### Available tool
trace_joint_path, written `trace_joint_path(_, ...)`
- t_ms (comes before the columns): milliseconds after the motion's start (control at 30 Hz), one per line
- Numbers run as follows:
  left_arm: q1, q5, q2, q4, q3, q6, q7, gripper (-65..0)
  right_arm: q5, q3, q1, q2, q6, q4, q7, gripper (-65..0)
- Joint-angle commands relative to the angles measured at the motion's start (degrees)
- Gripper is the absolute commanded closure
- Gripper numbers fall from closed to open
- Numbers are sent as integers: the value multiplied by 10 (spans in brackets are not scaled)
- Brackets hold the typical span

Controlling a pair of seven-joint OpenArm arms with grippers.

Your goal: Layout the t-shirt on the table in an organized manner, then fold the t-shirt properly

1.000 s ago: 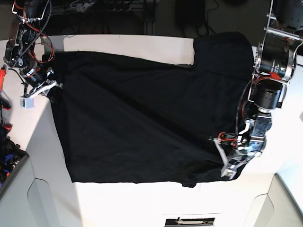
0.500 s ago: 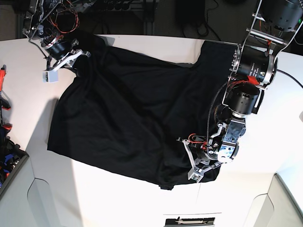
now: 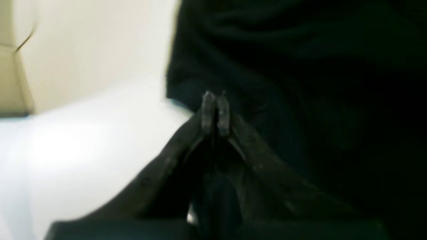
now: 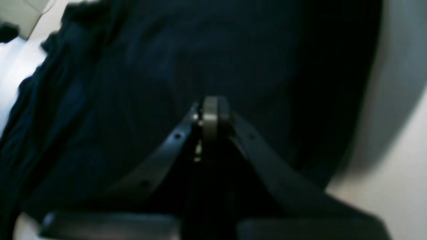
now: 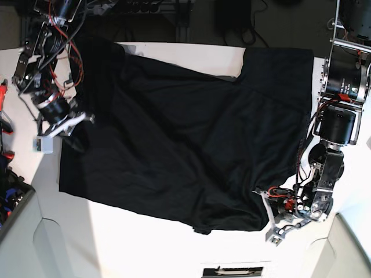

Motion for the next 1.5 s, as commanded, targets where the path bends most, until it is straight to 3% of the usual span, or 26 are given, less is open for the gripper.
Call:
trace_joint_path(0,-5,-16,-9,13,-2,-10,6,0,-2,2,20,8,3,-3,20,0)
trace_joint_path(100,38,-43,-21,17,-2,-33,18,0,-12,1,62,9,2,-55,23,0)
trace_joint_path(200,87,-33,-28,17,-2,-49,1,0,-21,-1,106,18,3,-122,25,0)
trace_joint_path(267,115,-4,-30,17,-2,-48,-29,0,-28,-7,130,34,3,-171,37,0)
trace_joint_path(400,148,54,-28,6,-2,-10,-93,0,-29,-22,153,65,4,-245,38,0)
trace_joint_path(567,127,94,-13,-49,-2,5,-111,0,16,-25,121,76,4,-244,-2,0)
trace_joint_path(733,64,114,36,-144,-2,5,-120,0,79,-25,56,74,9,-197,-12,0)
trace_joint_path(900,16,114,87,-209,-2,4,-126,0,129,-25,-21,58,9,-118,-36,0)
trace_joint_path(1067,2,114,145,-216,-2,-17,-123,0,131,-25,-76,12,9,-52,-42,0)
trace_joint_path(1233,4,112,206,-216,-2,-17,-115,0,131,-26,-95,-28,9,-29,-42,0)
trace_joint_path(1333,2,112,226,-216,-2,-19,-114,0,136,-26,-95,-46,10,-29,-45,0)
trace_joint_path(1467,-12,112,226,-216,-2,-25,-100,0,137,-25,-94,-50,10,-22,-43,0)
